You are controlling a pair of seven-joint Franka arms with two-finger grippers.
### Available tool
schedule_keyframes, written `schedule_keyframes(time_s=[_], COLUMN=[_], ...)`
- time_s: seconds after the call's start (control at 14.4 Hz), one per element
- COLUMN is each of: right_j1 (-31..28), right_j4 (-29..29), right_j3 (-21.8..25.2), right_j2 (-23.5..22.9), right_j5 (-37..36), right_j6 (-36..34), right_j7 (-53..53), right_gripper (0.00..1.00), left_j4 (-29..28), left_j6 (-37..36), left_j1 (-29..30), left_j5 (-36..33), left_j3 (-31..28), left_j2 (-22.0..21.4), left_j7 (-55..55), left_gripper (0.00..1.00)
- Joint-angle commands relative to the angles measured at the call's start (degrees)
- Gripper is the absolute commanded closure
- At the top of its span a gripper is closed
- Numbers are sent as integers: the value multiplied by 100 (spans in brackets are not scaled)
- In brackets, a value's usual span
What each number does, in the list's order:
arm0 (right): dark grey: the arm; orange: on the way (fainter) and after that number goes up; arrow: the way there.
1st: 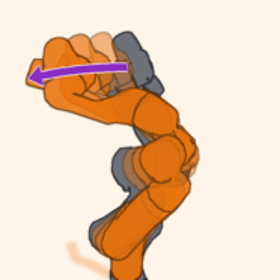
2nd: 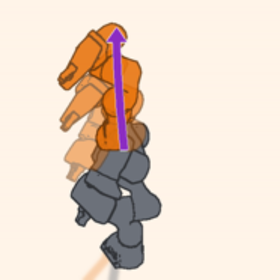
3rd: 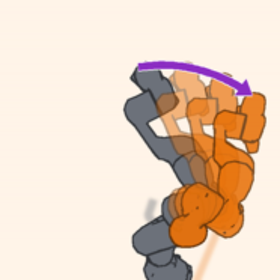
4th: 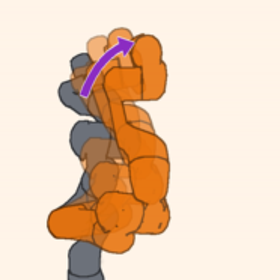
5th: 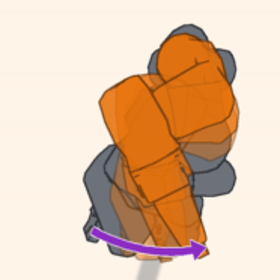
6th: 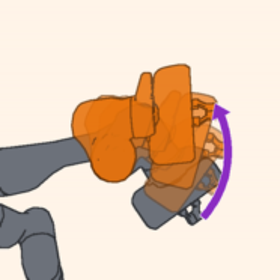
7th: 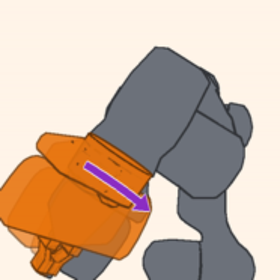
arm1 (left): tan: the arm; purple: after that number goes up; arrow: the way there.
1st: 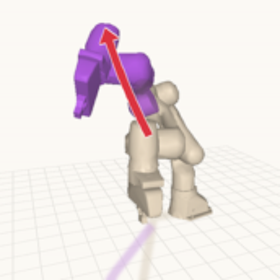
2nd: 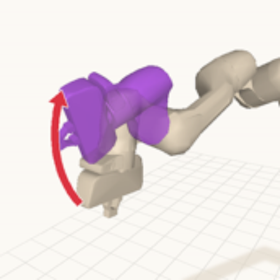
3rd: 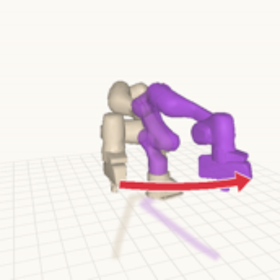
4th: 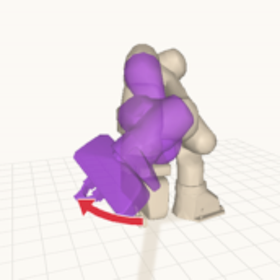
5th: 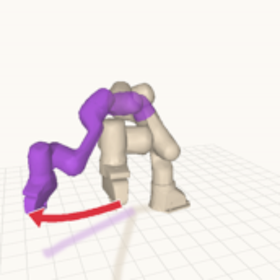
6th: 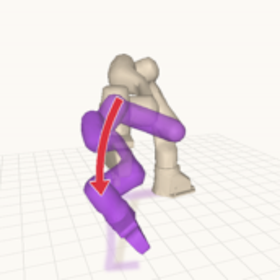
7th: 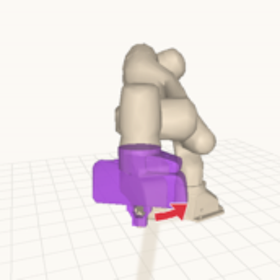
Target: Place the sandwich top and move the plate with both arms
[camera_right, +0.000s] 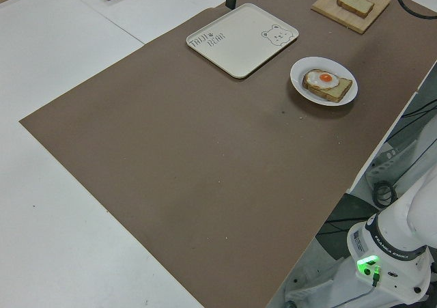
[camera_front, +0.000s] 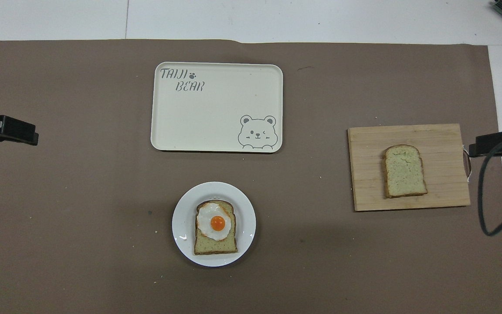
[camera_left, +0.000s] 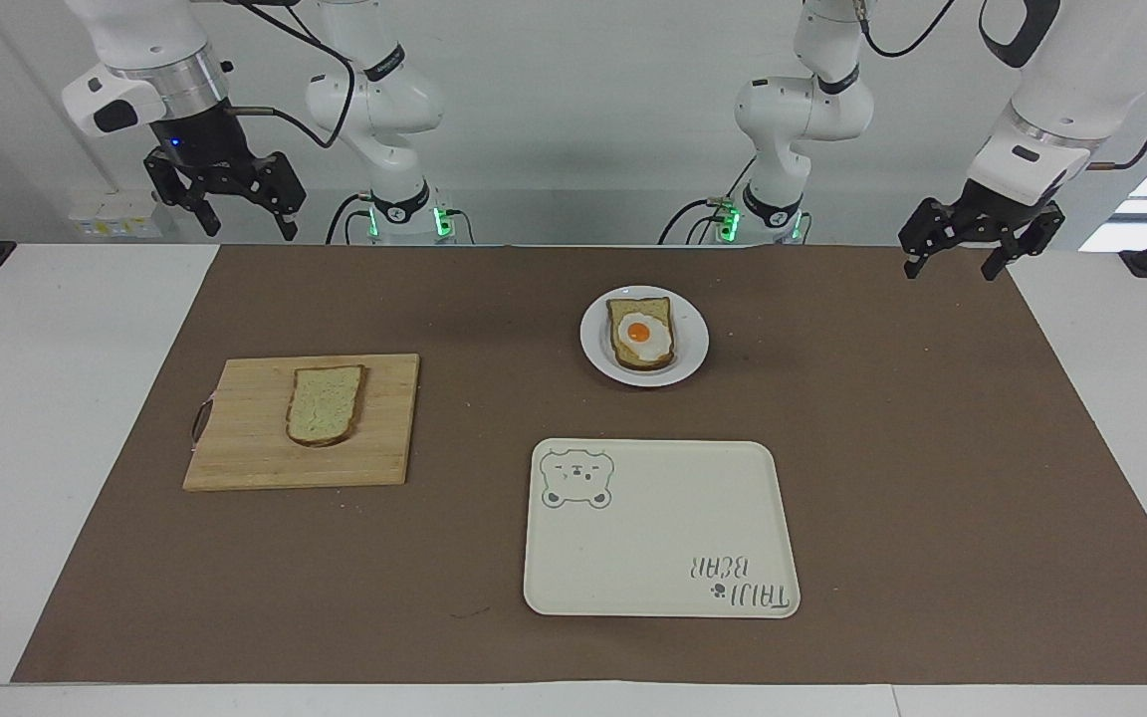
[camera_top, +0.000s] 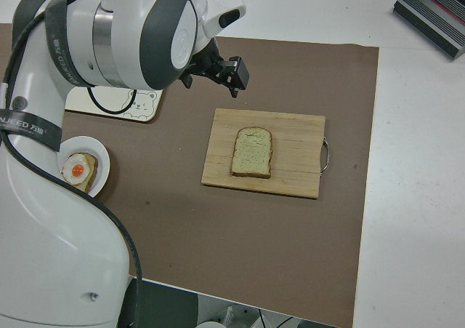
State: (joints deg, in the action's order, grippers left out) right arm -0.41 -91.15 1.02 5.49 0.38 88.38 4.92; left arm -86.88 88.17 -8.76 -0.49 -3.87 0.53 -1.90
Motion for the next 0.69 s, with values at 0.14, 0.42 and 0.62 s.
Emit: schedule_keyframes(time_s=[0.14,0.42,0.62], right_j1=[-56,-47,5], right_j4=[-113,-411,-570], right_j3=[-49,-58,-58], right_j2=[84,32,-152], right_j5=[-3,41,41], right_j6=[126,582,1162], right_j7=[-105,-193,-228], right_gripper=[0,0,0], left_j4=[-13,-4,5], left_j6=[-116,-107,-98], left_j1=[-38,-4,-3], left_j5=[206,365,365], left_j3=[79,106,79], left_j2=[-62,-62,-62], left_j7=[-57,-48,-39], left_gripper=[0,0,0])
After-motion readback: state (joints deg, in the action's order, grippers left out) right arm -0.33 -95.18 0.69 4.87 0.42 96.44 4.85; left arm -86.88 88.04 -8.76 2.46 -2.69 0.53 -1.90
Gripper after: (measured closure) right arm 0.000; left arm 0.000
